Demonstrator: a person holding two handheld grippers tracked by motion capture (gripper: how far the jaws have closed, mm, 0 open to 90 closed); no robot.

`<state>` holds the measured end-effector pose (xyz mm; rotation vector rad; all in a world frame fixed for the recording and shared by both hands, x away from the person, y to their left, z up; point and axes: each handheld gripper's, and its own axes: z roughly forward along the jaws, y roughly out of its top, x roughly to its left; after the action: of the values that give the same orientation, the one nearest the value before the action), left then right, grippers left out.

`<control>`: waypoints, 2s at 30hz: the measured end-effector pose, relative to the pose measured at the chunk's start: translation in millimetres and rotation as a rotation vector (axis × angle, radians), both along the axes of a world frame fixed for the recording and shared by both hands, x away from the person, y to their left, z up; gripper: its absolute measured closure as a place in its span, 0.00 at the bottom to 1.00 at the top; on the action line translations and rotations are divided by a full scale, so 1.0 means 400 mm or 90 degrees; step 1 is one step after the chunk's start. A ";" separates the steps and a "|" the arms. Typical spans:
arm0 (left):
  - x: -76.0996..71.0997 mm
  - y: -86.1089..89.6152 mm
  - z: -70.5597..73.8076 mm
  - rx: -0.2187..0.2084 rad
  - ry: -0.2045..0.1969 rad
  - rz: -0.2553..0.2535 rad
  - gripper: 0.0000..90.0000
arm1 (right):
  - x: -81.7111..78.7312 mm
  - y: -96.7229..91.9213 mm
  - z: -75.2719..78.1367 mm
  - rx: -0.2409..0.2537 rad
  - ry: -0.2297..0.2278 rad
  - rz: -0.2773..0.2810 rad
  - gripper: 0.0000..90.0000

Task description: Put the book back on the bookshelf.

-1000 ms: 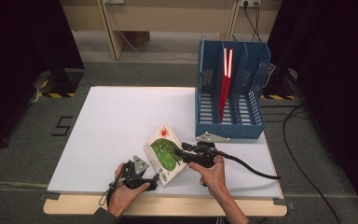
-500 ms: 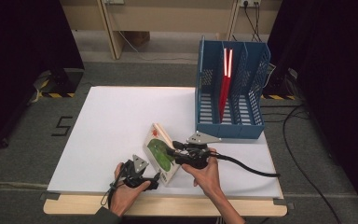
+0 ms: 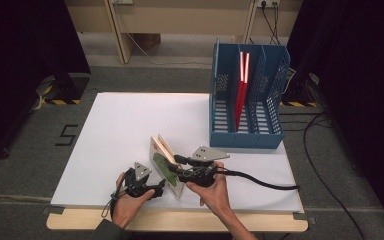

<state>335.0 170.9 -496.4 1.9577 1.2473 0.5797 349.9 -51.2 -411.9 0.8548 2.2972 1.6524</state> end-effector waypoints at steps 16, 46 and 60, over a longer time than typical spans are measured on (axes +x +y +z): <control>-0.012 0.042 0.034 -0.037 -0.049 0.028 0.16 | -0.027 0.027 0.004 0.017 0.006 0.030 0.67; -0.012 0.051 0.039 -0.043 -0.061 0.039 0.16 | -0.049 0.042 -0.056 -0.068 -0.007 0.028 0.53; -0.007 0.062 0.038 -0.048 -0.055 0.049 0.16 | -0.039 0.026 -0.054 -0.136 -0.080 -0.004 0.82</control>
<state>332.3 195.7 -481.1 1.8102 1.2763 0.6409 334.5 -40.7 -433.7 0.6895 2.3276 1.3834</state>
